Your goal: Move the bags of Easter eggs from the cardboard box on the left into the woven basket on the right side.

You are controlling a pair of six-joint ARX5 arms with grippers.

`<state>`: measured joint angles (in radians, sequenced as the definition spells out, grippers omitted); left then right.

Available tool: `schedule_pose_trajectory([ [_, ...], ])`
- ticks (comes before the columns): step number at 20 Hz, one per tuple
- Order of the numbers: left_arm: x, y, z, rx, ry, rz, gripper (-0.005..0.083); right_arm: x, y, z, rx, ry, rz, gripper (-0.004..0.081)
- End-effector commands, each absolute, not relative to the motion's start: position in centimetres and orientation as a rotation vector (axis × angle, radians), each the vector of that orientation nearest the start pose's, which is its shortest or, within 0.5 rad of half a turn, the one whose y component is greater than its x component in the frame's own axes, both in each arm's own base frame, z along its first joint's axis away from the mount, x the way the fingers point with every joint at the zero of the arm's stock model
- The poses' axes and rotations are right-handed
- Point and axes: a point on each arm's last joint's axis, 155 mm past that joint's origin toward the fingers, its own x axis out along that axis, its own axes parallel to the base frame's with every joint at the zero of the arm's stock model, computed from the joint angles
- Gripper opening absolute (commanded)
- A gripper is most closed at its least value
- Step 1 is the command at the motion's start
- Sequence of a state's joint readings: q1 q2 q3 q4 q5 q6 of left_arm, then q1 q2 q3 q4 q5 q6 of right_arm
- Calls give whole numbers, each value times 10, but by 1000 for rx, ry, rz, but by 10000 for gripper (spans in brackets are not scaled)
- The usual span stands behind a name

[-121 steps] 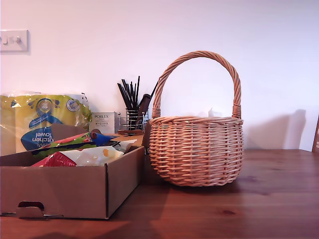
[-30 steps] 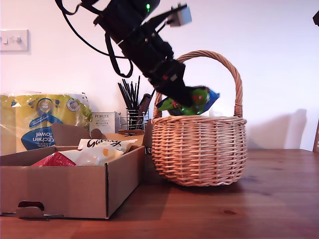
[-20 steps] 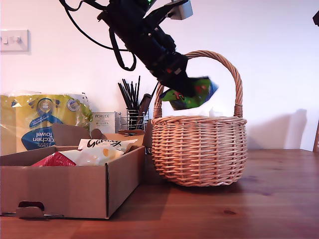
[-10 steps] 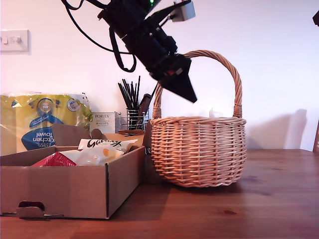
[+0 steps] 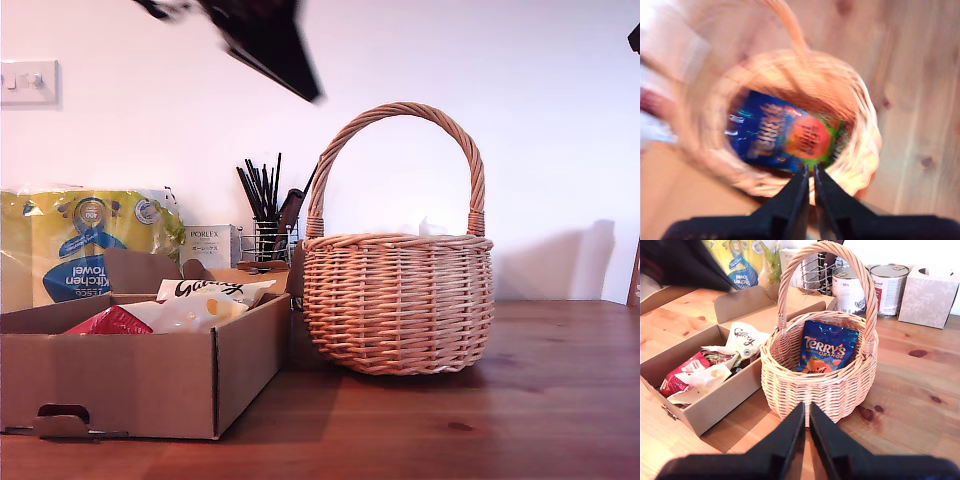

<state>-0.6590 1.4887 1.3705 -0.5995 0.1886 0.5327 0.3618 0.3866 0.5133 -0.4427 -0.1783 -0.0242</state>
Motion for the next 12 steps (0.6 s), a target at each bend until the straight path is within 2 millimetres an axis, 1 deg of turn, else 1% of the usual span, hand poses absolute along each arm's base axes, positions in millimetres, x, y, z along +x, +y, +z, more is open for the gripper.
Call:
schedule_pose_trajectory([
  [1,313,-276,193,650,586,-983,-20,219,120,219,-54,304,553,-12],
  [5,285,-230,169,635,601,-936,-20,212,131,219,-50,305,624,-12],
  [7,274,-211,165,611,607,-915,-20,203,141,217,-40,322,694,-12],
  [10,262,-191,166,599,626,-886,-20,187,154,210,-21,363,793,-12],
  [12,259,-185,159,600,668,-883,-19,180,160,209,-10,376,840,-12],
])
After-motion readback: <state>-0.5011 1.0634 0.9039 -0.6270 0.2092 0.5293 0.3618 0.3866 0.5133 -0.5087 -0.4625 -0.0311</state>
